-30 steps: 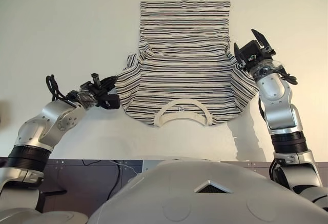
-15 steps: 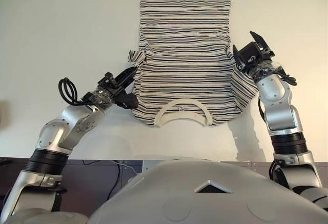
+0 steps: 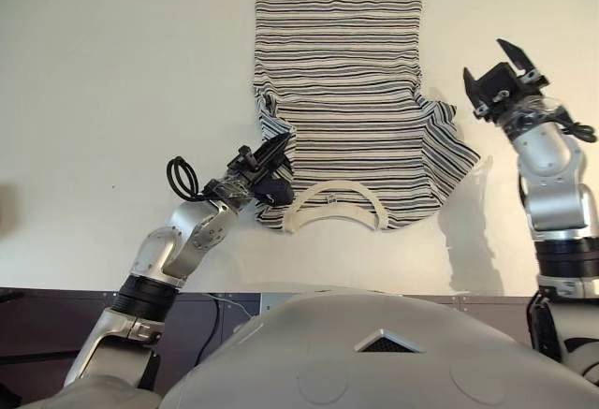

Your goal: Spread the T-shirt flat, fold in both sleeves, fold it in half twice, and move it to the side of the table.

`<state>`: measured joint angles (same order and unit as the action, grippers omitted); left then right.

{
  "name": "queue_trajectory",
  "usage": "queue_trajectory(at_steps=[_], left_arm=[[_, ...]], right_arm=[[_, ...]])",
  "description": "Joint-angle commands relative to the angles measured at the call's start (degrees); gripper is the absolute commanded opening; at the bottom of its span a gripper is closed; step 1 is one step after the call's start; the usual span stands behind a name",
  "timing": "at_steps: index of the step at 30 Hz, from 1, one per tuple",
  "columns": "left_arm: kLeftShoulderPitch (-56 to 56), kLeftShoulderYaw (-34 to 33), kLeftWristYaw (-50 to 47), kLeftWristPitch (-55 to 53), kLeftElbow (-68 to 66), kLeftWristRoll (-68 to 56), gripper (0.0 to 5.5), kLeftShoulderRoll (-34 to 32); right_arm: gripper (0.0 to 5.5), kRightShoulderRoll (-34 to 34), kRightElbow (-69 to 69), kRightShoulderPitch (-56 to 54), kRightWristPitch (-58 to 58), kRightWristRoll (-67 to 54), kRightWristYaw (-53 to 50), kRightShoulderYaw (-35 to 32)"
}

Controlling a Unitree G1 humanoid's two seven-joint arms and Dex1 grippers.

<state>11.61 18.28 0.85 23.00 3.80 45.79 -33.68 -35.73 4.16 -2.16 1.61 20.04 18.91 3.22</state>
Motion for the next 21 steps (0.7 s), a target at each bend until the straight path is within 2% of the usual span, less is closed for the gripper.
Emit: queue_trajectory(at_steps=[1, 3, 6, 9, 14, 18, 21], left_arm=[[6.76, 0.01, 0.40, -3.20, 4.52, 0.83, 1.35, 1.09], [11.10, -1.35, -1.11, -4.85, 8.25, 2.10, 1.60, 1.24], [14.56, -3.16, -4.17, -7.55, 11.38, 4.96, 2.00, 2.33], [16.41, -4.47, -7.32, -9.05, 14.00, 6.51, 2.00, 4.05], [16.92, -6.76, -10.97, -9.73, 18.88, 6.68, 2.00, 6.57], [14.26, -9.27, -10.93, -10.39, 20.21, 4.56, 2.00, 8.22], [13.23, -7.34, -10.43, -11.31, 18.82, 4.20, 2.00, 11.17]], right_arm=[[2.77, -11.10, 2.20, 4.94, 10.32, 1.09, 5.42, -2.54], [2.77, -18.50, -0.41, 9.41, 20.17, 2.93, 6.64, -3.55], [2.77, -23.46, -5.83, 12.25, 29.85, 4.50, 5.46, -4.02], [2.77, -27.66, -11.05, 15.84, 40.78, 6.71, 4.81, -2.51], [2.77, -25.89, -14.58, 15.93, 43.96, 10.46, 6.25, 2.85], [2.77, -21.20, -12.53, 15.77, 38.27, 13.47, 3.73, 3.99], [2.77, -18.50, -10.76, 14.61, 33.28, 15.44, 2.45, 4.34]])
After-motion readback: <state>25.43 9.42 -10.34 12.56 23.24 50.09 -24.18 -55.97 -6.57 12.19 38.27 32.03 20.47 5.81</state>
